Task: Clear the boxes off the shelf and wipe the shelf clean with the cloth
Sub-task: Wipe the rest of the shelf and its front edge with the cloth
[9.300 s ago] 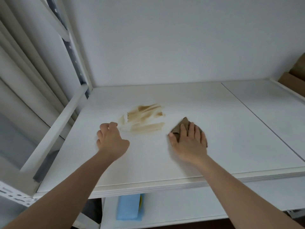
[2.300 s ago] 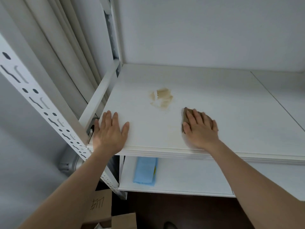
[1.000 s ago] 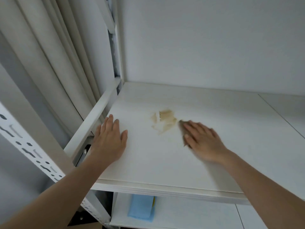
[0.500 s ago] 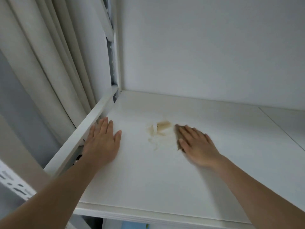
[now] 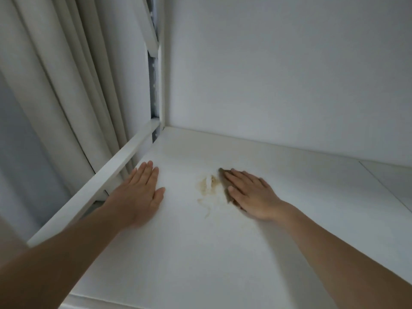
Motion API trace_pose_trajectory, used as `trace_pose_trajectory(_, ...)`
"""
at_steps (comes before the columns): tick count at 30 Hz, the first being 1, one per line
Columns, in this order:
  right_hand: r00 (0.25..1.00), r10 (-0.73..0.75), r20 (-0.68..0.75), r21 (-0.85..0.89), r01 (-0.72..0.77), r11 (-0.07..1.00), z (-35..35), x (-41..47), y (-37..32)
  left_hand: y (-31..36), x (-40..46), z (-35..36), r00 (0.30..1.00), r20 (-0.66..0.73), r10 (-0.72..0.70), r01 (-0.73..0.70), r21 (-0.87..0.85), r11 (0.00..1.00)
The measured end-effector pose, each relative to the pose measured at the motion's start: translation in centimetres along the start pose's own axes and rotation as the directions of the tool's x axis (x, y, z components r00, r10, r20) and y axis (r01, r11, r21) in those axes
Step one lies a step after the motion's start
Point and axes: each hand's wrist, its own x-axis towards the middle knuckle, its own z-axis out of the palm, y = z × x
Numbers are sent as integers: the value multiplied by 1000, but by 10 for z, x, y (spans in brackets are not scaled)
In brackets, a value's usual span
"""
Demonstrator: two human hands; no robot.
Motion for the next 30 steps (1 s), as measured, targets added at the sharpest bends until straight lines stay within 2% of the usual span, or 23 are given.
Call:
trace_pose_trajectory(4, 961, 276, -34, 16, -275, 961, -10, 15, 38, 0, 2, 3, 1000, -22, -9, 9, 1, 1000)
trace_pose_trajectory(6, 945, 327, -1, 39, -327, 944, -11, 33, 29, -2, 3, 5, 1000, -19, -4, 4, -1, 1000)
trace_pose_trajectory(9, 968, 251, 4, 33, -251, 967, -8, 54, -9, -3, 6, 4, 1000, -10, -22, 21, -50, 999)
trace_pose_trajectory(12, 998, 57, -14, 36, -57, 998, 0, 50, -47, -2, 10, -1, 998, -16, -69, 66, -133, 989)
trace_pose_trajectory(15, 995, -98, 6, 52, 97, 994, 3, 39, -36, -4, 23, -7, 992, -91, -88, 78, -109, 991)
trace_pose_trajectory(17, 997, -74, 0, 38, 74, 997, -2, 40, -10, -4, 33, -11, 986, -125, -107, 94, -107, 990)
trace_pose_trajectory(21, 977, 211, -43, 18, -210, 977, -13, 69, 20, -1, 48, -9, 963, -233, -134, 124, -57, 991)
trace_pose_trajectory(23, 959, 282, -17, 29, -282, 959, -13, 92, 11, -3, 54, -1, 951, -291, -102, 98, -27, 995)
trace_pose_trajectory(26, 977, 212, -9, 36, -211, 977, -9, 114, -21, -7, 58, 6, 935, -352, -49, 59, 18, 998)
trace_pose_trajectory(30, 999, -48, -26, 30, 48, 998, 0, 104, -40, -11, 58, 10, 947, -320, -38, 19, -61, 998)
